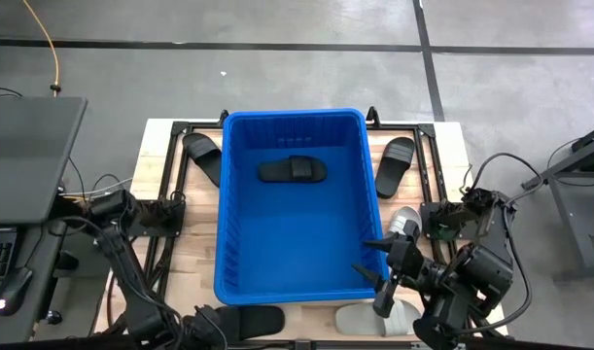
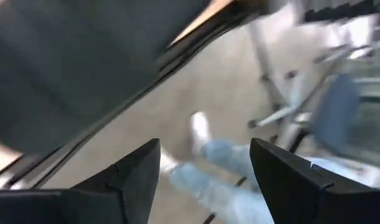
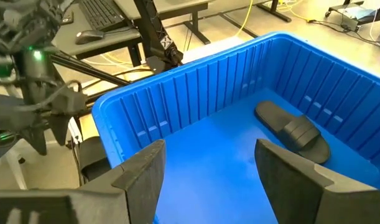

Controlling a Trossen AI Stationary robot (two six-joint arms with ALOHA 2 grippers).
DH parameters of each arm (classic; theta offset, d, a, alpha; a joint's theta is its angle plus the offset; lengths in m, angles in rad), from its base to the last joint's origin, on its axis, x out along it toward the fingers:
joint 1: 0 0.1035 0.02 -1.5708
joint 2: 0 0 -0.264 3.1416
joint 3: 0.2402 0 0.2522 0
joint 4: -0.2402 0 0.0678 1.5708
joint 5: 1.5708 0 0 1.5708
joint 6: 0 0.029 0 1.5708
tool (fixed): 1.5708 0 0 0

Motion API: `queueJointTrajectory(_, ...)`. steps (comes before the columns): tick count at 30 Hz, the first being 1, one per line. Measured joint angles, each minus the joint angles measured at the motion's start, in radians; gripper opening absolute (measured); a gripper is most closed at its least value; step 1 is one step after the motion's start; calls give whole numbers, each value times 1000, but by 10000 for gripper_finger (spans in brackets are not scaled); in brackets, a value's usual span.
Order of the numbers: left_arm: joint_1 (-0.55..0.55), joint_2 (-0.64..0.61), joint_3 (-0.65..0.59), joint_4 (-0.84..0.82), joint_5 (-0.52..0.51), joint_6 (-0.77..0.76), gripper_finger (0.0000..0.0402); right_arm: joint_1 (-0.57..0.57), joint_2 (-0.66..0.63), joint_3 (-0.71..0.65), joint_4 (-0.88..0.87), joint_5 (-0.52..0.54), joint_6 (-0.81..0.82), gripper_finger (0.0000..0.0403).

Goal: Pick and place slides into bin
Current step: Put the black slide into the blue bin

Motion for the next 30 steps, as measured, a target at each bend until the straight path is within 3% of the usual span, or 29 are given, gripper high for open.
queueJointTrajectory(3, -3, 46, -2, -54, 94, -70, 237, 0, 0, 0, 0, 1, 0, 238)
queueJointTrajectory(6, -14, 59, -2, -89, 104, -166, 237, 0, 0, 0, 0, 4, 0, 239)
queueJointTrajectory(11, -26, 65, -1, -94, -35, -226, 237, 0, 0, 0, 4, 5, 0, 239)
queueJointTrajectory(17, -41, 77, -8, -181, 12, -299, 237, -1, 0, 0, 6, 7, 0, 239)
queueJointTrajectory(24, -45, 75, -93, -81, -68, -371, 237, -2, 1, 0, 19, 19, 0, 236)
queueJointTrajectory(28, -46, 75, -109, -24, -195, -377, 237, -2, 1, 0, 25, 18, 0, 238)
queueJointTrajectory(30, -45, 75, -110, -56, -182, -386, 237, -2, 1, 0, 26, 9, 0, 239)
